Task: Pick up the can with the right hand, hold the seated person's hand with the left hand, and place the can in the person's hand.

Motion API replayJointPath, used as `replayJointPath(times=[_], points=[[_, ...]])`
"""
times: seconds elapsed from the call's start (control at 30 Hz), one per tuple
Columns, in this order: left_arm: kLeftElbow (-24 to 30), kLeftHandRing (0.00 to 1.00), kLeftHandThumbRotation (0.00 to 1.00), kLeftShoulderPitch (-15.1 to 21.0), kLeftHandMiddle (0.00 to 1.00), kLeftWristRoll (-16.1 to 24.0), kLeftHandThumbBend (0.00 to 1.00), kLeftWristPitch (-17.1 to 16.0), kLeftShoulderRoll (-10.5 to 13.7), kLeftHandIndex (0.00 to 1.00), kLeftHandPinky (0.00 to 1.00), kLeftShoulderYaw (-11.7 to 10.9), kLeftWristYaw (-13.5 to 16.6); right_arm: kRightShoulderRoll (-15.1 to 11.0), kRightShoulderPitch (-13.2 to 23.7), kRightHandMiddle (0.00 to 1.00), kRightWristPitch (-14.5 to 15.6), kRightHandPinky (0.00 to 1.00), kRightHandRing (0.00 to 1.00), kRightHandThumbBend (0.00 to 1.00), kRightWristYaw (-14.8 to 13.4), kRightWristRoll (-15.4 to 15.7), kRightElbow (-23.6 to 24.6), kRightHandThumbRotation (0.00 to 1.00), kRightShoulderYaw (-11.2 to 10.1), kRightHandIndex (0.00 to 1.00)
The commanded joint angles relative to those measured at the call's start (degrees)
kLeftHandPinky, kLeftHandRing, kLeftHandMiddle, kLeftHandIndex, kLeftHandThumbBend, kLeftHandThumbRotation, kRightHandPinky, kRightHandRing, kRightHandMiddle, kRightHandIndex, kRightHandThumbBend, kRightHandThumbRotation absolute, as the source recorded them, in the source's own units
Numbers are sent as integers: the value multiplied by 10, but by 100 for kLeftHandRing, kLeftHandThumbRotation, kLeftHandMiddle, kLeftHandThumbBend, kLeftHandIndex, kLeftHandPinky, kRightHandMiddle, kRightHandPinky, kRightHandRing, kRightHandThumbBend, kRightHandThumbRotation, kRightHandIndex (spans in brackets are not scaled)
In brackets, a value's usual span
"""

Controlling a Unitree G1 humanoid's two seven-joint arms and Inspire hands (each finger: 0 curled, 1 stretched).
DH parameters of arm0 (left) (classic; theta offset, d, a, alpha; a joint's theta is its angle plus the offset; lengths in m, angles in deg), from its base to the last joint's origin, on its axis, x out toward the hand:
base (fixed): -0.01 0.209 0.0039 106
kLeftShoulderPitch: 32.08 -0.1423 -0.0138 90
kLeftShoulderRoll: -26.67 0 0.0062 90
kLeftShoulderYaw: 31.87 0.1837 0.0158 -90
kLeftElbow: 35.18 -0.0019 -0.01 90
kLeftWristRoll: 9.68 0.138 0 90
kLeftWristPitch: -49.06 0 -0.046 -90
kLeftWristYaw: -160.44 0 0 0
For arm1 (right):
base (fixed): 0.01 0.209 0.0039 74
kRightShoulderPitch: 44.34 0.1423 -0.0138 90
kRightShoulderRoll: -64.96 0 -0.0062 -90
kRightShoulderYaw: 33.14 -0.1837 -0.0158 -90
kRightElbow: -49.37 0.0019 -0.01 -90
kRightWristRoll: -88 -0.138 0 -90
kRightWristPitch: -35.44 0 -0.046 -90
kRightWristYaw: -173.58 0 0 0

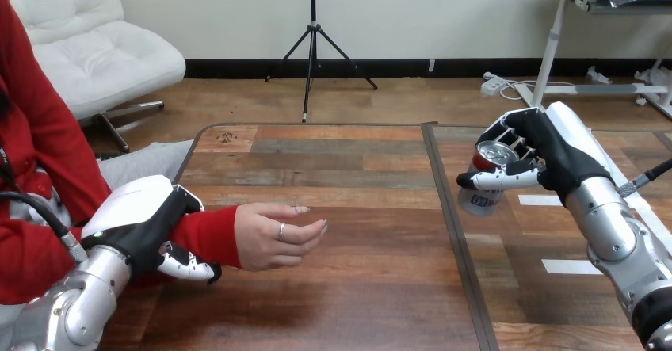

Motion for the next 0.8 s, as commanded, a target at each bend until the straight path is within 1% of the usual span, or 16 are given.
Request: replayJointPath(times=[0.0, 0.17, 0.33, 0.53, 0.63, 0.77], points=[[46, 21, 0, 119, 30, -10, 67, -17, -7, 33, 15, -27, 31, 0, 43, 43, -11, 32, 36, 70, -3, -6, 22, 0, -5, 48], [46, 22, 0, 129, 31, -8, 66, -7, -14, 33, 15, -24, 26, 2, 44, 43, -8, 32, 36, 70, 0, -8, 23, 0, -6, 48], [36, 22, 0, 139, 32, -9, 65, -16, -18, 33, 16, -20, 30, 3, 45, 43, -13, 32, 36, 70, 1, -9, 20, 0, -6, 48], [27, 22, 0, 153, 32, -14, 66, -9, -30, 34, 16, -16, 22, 4, 45, 43, -13, 33, 37, 70, 0, -8, 21, 0, -5, 48], [19, 22, 0, 161, 31, -16, 66, -17, -35, 33, 15, -13, 24, 5, 46, 43, -14, 33, 37, 70, 1, -8, 20, 0, -5, 48], [17, 21, 0, 170, 30, -16, 67, -16, -41, 33, 14, -8, 19, 7, 46, 43, -17, 34, 38, 70, 4, -12, 21, 0, -8, 48]])
